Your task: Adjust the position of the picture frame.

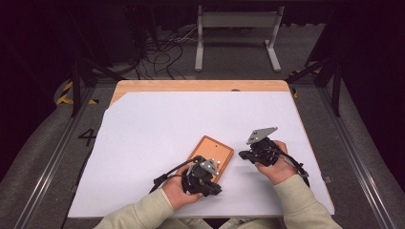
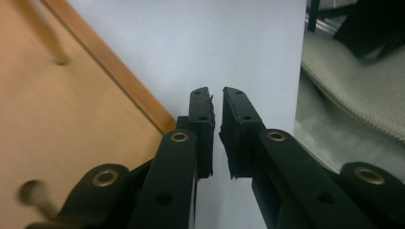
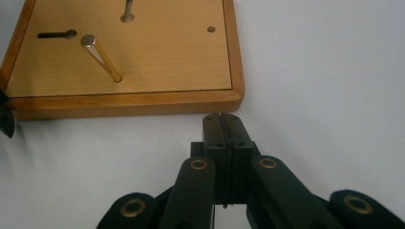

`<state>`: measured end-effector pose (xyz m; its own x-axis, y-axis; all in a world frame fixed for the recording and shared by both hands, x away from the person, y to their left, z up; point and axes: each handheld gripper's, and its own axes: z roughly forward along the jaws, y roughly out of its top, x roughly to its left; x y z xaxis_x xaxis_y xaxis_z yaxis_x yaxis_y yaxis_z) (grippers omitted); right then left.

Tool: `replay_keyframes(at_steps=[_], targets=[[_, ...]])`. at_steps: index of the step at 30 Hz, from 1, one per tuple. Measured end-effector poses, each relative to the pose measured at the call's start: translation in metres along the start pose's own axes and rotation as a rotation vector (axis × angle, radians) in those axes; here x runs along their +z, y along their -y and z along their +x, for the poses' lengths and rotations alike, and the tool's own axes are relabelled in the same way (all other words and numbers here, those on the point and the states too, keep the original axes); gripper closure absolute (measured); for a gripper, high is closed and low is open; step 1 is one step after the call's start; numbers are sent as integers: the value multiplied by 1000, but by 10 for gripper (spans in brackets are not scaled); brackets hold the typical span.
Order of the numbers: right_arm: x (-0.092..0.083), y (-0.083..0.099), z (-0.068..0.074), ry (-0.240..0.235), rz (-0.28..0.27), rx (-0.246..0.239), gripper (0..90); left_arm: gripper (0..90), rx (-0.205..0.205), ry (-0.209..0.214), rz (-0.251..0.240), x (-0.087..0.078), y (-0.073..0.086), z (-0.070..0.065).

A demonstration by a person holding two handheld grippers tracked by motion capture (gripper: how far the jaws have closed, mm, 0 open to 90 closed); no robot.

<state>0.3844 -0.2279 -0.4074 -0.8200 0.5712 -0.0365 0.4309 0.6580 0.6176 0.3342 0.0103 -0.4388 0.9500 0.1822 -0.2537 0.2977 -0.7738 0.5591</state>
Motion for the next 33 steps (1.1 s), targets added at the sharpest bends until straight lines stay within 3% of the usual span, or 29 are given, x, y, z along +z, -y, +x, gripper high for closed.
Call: replay_keyframes(at_steps=[7,13,15,23,30,33], targets=[[-2,1,-1,5,-8,6,900,877,-3,-12,31,2,0,0],[-3,-1,-2,6,-15,5,900,889,-46,-36,38,-6,8,5],[-3,-2,-3,6,-19,6,900,892,-87,-57,29,-14,16,9],[1,-7,-3,0,-20,-4,900,885,-173,-149,0,-32,33,26],[1,-7,-4,1,-21,-3,900,889,-207,-234,-20,-43,40,40],[1,-7,-4,1,-22,-5,900,889,-225,-244,-43,-46,43,45]])
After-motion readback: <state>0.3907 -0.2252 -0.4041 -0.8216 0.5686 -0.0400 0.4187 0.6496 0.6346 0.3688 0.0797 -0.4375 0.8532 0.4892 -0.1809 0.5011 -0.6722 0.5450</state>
